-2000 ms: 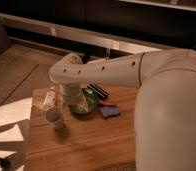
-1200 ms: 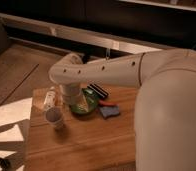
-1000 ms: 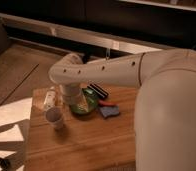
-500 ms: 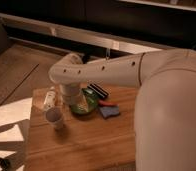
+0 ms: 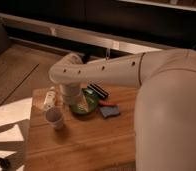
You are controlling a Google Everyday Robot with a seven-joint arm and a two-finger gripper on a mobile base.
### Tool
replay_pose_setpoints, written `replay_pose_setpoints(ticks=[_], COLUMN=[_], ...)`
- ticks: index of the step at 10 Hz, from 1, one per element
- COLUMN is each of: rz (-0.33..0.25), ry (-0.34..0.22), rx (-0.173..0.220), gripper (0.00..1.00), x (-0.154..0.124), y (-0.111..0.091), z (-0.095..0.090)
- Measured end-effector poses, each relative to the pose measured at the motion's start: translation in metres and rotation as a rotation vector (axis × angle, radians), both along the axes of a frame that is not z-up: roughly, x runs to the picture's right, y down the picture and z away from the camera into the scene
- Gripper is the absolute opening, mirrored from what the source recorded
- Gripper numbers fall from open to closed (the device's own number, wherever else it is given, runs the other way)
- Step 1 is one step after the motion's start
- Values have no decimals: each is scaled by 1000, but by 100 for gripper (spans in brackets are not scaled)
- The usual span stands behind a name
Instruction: Pick up the ceramic bowl
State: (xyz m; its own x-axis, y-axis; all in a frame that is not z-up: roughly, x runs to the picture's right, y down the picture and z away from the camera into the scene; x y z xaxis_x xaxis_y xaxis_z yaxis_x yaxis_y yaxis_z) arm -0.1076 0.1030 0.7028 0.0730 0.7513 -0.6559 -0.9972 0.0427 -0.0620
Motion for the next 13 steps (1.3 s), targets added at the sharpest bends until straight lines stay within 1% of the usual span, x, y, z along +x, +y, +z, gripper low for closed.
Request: replay_pose_setpoints(ticks=[2, 4, 5, 6, 7, 8, 9, 10, 13], rz=[-3, 7, 26, 47, 82, 104, 144, 162, 159], ry=[1, -16, -28, -33, -54, -67, -70, -63, -71], rx=[3, 35, 70, 113, 170, 214, 261, 282, 278], gripper=[65, 65, 65, 65, 65, 65, 65, 65, 65], x=[0, -8, -3, 15, 34, 50, 74, 89, 83], y=[-1, -15, -32, -55, -80, -97, -116, -124, -123], z=[0, 3, 11, 22, 32, 38, 44, 47, 46])
